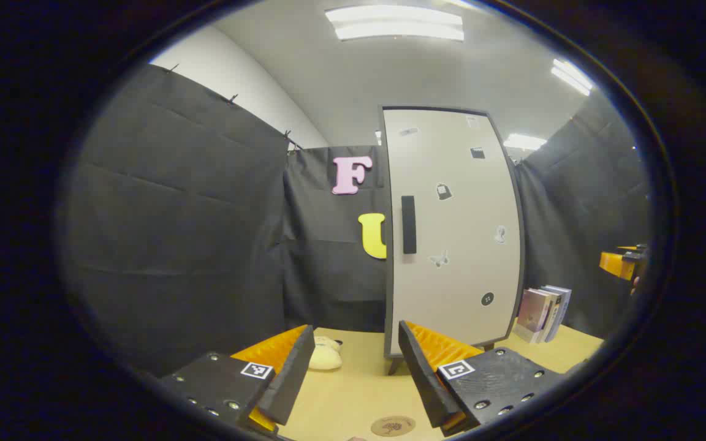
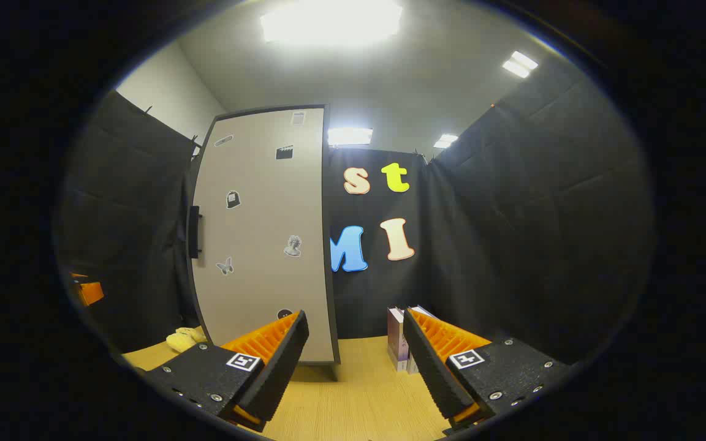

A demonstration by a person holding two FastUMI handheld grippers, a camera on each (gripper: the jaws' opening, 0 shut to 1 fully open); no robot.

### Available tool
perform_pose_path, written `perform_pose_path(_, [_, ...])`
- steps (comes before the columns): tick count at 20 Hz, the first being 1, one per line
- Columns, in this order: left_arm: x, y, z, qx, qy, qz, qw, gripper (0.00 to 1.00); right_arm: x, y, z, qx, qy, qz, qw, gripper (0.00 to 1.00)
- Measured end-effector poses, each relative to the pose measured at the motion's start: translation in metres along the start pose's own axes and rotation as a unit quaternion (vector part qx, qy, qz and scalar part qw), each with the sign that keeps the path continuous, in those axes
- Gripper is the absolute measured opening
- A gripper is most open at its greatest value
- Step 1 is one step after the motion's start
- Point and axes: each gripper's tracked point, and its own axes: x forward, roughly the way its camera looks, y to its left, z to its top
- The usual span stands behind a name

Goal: Open the cabinet door with the right hand, grasp the bottle in the cabinet with the left hand and place it on the coaster, then close the cabinet door with the right hand.

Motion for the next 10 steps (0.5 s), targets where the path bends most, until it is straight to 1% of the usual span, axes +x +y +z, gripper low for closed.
perform_pose_path(3, [-0.0009,-0.0003,-0.0016,-0.002,0.001,0.0,1.0,0.82,0.0001,-0.0008,-0.0009,0.004,0.003,-0.002,1.0,0.96])
perform_pose_path(4, [-0.0014,-0.0006,-0.0026,-0.001,0.002,0.001,1.0,0.86,-0.0003,-0.0011,-0.001,0.004,0.004,-0.003,1.0,0.96])
perform_pose_path(5, [-0.0018,-0.0005,-0.0025,-0.001,0.002,0.001,1.0,0.82,-0.0006,-0.0016,-0.0012,0.003,0.004,-0.003,1.0,0.96])
perform_pose_path(10, [-0.004,-0.0004,-0.0024,0.0,0.002,0.001,1.0,0.82,-0.0018,-0.0006,-0.0012,0.003,0.002,-0.001,1.0,0.96])
